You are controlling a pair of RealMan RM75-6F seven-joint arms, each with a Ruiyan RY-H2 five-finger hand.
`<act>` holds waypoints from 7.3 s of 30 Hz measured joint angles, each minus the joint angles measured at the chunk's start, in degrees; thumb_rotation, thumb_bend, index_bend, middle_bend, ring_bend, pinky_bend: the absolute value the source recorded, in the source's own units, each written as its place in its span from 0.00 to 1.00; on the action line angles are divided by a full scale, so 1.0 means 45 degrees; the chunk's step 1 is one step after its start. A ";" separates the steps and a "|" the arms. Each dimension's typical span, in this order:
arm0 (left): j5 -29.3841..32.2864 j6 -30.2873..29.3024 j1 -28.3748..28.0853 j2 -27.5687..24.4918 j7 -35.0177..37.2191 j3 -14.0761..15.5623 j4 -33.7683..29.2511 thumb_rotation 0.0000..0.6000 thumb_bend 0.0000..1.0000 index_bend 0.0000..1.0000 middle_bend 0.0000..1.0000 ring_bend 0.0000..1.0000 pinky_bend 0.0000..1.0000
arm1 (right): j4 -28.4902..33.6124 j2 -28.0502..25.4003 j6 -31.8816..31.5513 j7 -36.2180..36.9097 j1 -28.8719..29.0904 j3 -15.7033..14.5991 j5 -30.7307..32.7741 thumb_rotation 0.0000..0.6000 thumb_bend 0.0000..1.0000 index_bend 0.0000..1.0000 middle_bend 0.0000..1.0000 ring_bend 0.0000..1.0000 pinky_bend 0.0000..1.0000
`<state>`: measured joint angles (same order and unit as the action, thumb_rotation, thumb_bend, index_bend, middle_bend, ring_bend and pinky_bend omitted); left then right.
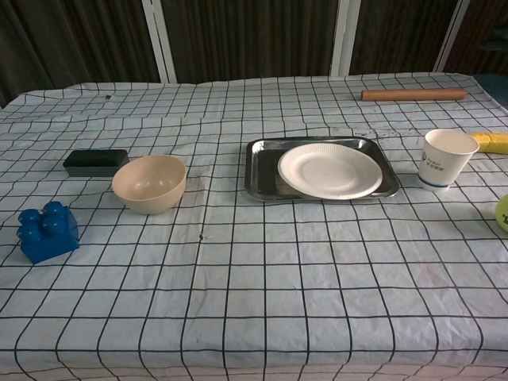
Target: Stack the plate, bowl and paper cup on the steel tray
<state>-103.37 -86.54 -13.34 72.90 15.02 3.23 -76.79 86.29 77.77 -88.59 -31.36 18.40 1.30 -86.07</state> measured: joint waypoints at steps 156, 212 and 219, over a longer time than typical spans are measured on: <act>0.3360 -0.1562 0.1035 0.2615 -0.1844 -0.1430 0.2274 1.00 0.41 0.00 0.00 0.00 0.00 | -0.1820 0.3410 0.4534 0.1523 0.3039 0.0505 -0.3466 1.00 0.40 0.63 0.03 0.00 0.00; 0.3301 -0.0971 0.1134 0.2636 -0.1719 -0.1463 0.2499 1.00 0.39 0.00 0.00 0.00 0.00 | -0.1325 0.1683 0.4263 0.0919 0.3099 0.1717 0.0688 1.00 0.23 0.35 0.03 0.00 0.00; 0.3247 -0.0848 0.1069 0.2669 -0.1856 -0.1449 0.2438 1.00 0.38 0.00 0.00 0.00 0.00 | -0.0143 -0.0861 0.2901 0.1079 0.1505 0.0666 -0.0026 1.00 0.23 0.38 0.03 0.00 0.00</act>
<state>-88.75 -90.36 -8.53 84.91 6.66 -3.29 -65.82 85.64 73.90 -75.53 -26.51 25.17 4.30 -86.19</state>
